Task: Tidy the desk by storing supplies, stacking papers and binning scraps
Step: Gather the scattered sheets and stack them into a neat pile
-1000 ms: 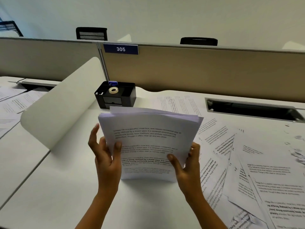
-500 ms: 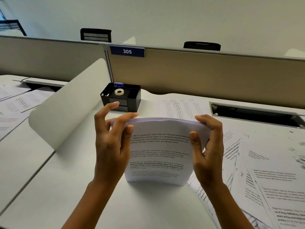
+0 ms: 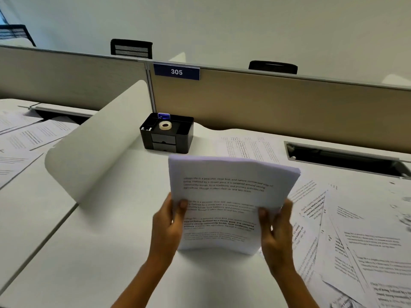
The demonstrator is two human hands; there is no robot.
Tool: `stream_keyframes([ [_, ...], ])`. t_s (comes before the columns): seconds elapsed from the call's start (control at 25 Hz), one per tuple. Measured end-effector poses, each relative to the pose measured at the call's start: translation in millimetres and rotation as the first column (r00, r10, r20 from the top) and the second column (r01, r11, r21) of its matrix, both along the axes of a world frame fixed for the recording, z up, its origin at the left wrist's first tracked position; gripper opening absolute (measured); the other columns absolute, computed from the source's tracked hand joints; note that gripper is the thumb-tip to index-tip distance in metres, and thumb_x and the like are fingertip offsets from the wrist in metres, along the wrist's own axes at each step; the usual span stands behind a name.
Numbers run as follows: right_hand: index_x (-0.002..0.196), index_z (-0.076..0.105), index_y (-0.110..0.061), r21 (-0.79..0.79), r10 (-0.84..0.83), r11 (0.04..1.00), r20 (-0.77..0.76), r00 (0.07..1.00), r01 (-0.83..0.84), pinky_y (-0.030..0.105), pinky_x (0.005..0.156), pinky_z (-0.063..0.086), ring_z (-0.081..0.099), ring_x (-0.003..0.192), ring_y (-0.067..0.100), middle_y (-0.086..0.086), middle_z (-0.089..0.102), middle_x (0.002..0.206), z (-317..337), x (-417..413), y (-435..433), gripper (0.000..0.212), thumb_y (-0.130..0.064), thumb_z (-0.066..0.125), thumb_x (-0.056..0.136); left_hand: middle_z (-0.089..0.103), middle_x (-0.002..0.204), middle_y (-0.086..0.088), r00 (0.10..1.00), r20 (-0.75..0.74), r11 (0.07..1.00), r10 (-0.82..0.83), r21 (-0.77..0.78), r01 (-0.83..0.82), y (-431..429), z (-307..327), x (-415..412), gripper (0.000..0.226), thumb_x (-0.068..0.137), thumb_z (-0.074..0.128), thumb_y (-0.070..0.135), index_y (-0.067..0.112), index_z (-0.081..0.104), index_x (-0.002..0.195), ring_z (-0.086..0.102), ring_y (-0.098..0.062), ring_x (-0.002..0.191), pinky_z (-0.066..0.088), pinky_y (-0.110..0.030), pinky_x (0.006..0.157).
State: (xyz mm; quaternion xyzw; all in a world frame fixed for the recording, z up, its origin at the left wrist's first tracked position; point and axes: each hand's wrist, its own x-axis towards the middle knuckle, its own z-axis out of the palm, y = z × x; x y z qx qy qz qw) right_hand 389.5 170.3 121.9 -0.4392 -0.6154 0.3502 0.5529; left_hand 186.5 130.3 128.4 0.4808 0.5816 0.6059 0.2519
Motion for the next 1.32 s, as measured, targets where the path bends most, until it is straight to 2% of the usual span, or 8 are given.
stream_keyframes([
  [0.08,0.103,0.03,-0.057,-0.087,-0.007,0.996,0.12,0.993,0.018,0.019,0.067,0.058,0.062,0.089,0.001,-0.016,0.059,0.098,-31.6,0.0,1.5,0.039,-0.023,0.045,0.092,0.068,0.094,0.018,0.999,0.04,0.985,-0.019,-0.171,0.025,2.8,-31.5,-2.7,0.017,0.092,0.052,0.032,0.026,0.057,0.107,0.065,-0.005,0.088,0.056,-0.019,0.068],
  [0.2,0.105,0.038,-0.04,-0.152,-0.03,0.986,0.213,0.977,0.063,0.009,0.059,0.052,0.064,0.08,0.002,-0.019,0.055,0.097,-61.1,-1.7,9.6,0.024,-0.019,0.045,0.094,0.067,0.091,0.015,0.999,-0.038,0.96,-0.011,-0.28,0.0,7.4,-52.0,-5.3,0.011,0.092,0.052,0.023,0.027,0.059,0.099,0.066,-0.002,0.079,0.053,-0.014,0.062],
  [0.4,0.106,0.041,-0.034,-0.224,0.044,0.975,0.178,0.983,-0.003,0.016,0.062,0.056,0.065,0.085,0.003,-0.016,0.06,0.105,-60.8,-11.9,42.5,0.017,-0.03,0.044,0.09,0.067,0.078,0.01,0.99,-0.127,0.923,0.068,-0.368,-0.11,31.3,-46.3,-23.1,0.013,0.09,0.057,0.026,0.017,0.065,0.087,0.064,-0.005,0.065,0.047,-0.009,0.05],
  [0.56,0.122,0.041,-0.023,-0.357,0.153,0.928,0.118,0.981,-0.102,0.011,0.067,0.054,0.063,0.088,0.007,-0.011,0.057,0.11,-45.2,-23.8,88.3,0.039,-0.018,0.06,0.089,0.068,0.083,0.004,0.986,-0.055,0.893,0.158,-0.419,-0.166,47.4,-39.0,-40.7,0.008,0.089,0.06,0.026,0.02,0.066,0.088,0.065,-0.011,0.069,0.047,-0.02,0.058],
  [0.76,0.119,0.053,-0.018,-0.342,0.171,0.937,0.271,0.947,-0.072,0.029,0.075,0.057,0.064,0.09,0.019,0.0,0.063,0.106,-48.7,-38.1,173.8,0.032,-0.022,0.061,0.088,0.068,0.079,0.003,0.951,0.053,0.838,0.306,-0.489,-0.242,51.8,-40.3,-64.9,0.008,0.089,0.061,0.022,0.017,0.067,0.088,0.065,-0.017,0.071,0.045,-0.023,0.058],
  [0.88,0.125,0.052,-0.011,-0.293,0.187,0.956,0.519,0.834,-0.032,0.032,0.101,0.041,0.054,0.116,0.023,0.006,0.057,0.127,-62.7,-45.1,230.7,0.036,-0.021,0.058,0.091,0.068,0.081,0.0,0.926,0.083,0.796,0.368,-0.542,-0.268,56.0,-43.0,-81.1,0.009,0.088,0.062,0.022,0.015,0.067,0.091,0.064,-0.015,0.07,0.045,-0.023,0.058],
  [1.04,0.147,0.022,-0.013,-0.365,0.356,0.928,0.808,0.469,-0.076,0.036,0.117,0.009,0.011,0.144,0.026,0.005,0.017,0.156,-97.6,-49.1,263.8,0.059,-0.035,0.044,0.096,0.068,0.085,-0.004,0.896,0.119,0.763,0.427,-0.58,-0.286,59.5,-47.5,-98.0,0.01,0.088,0.062,0.021,0.012,0.066,0.092,0.064,-0.019,0.071,0.047,-0.027,0.062],
  [1.32,0.135,0.047,-0.025,-0.372,0.474,0.88,0.738,0.48,-0.297,0.033,0.11,0.026,0.034,0.137,0.021,0.002,0.039,0.147,-83.4,-31.5,188.7,0.04,-0.034,0.045,0.096,0.071,0.089,-0.008,0.896,0.142,0.731,0.42,-0.638,-0.241,56.2,-61.0,-102.9,0.012,0.088,0.061,0.022,0.012,0.068,0.09,0.067,-0.032,0.082,0.054,-0.046,0.083],
])
